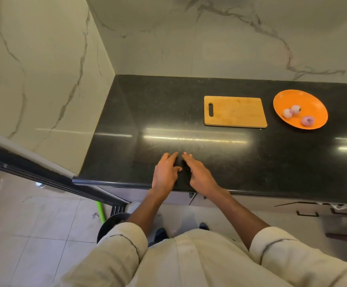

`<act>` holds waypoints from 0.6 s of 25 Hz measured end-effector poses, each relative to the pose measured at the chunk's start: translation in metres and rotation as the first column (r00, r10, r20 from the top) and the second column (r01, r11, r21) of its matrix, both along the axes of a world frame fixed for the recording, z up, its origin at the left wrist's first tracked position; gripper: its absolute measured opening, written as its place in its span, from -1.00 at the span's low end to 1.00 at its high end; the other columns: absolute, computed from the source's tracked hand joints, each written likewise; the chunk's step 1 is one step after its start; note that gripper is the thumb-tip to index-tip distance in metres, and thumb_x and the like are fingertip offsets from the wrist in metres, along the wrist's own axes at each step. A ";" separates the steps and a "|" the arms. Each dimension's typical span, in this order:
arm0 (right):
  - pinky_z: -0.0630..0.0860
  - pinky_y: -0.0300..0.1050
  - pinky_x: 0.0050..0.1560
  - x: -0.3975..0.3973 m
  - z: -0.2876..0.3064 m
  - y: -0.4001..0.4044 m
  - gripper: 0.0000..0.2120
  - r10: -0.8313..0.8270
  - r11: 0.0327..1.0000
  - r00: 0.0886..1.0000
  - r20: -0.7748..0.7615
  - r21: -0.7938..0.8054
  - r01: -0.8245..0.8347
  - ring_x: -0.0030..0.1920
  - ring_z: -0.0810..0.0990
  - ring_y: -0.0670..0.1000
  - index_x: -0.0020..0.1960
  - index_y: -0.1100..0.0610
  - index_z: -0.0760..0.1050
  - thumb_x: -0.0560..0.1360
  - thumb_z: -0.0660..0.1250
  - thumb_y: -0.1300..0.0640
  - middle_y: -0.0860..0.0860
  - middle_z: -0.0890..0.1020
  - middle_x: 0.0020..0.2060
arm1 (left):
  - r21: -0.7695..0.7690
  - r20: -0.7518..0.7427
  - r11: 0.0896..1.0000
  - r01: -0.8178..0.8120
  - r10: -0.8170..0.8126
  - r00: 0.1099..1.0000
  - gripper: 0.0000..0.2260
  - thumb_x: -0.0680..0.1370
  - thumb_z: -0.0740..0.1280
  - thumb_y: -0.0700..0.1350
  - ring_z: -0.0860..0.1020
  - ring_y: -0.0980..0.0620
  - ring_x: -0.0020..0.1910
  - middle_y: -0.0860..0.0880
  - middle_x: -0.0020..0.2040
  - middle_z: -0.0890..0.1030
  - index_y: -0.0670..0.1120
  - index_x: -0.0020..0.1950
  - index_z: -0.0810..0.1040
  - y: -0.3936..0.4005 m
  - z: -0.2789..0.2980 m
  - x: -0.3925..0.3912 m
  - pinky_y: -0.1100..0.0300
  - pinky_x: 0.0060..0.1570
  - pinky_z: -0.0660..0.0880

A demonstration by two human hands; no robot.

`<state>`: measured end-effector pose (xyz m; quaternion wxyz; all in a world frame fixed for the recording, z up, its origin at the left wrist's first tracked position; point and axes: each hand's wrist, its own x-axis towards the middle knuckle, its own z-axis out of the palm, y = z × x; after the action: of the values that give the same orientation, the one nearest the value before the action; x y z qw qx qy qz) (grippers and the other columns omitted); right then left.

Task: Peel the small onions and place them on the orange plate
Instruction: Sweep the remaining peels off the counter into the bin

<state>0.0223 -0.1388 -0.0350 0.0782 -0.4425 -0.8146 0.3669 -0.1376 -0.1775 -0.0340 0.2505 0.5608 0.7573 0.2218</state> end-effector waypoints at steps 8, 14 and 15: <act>0.55 -0.04 0.30 0.022 0.013 0.025 -0.50 -0.307 0.951 0.950 0.051 0.038 0.305 0.20 0.61 0.03 0.45 0.12 0.55 0.54 0.51 0.29 0.02 0.58 0.20 | -0.112 -0.034 0.973 0.200 -0.205 0.978 -0.53 0.60 0.49 -0.25 0.60 -0.11 0.18 -0.09 0.17 0.60 -0.13 0.51 0.56 0.021 0.007 -0.027 -0.04 0.30 0.54; 0.52 -0.17 0.13 0.000 0.006 0.020 -0.73 -0.354 0.931 0.935 0.010 0.098 0.351 0.04 0.65 0.07 0.19 0.15 0.73 0.51 0.50 0.33 0.05 0.69 0.02 | -0.055 0.009 0.993 0.101 -0.101 0.995 -0.70 0.54 0.57 -0.15 0.66 0.03 0.07 0.06 0.07 0.72 -0.05 0.27 0.74 0.026 0.008 -0.028 -0.02 0.19 0.60; 0.55 -0.13 0.11 -0.006 0.006 0.021 -0.75 -0.360 0.926 0.933 -0.009 0.116 0.358 0.01 0.66 0.08 0.14 0.14 0.75 0.51 0.47 0.34 0.06 0.71 -0.01 | -0.043 0.007 0.996 0.084 -0.084 0.996 -0.74 0.54 0.57 -0.13 0.67 0.03 0.06 0.07 0.06 0.73 -0.04 0.23 0.76 0.026 0.006 -0.026 -0.02 0.17 0.60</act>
<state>0.0158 -0.1181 -0.0290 0.1642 -0.5811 -0.7403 0.2956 -0.1631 -0.1515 -0.0277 0.2736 0.5859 0.7371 0.1962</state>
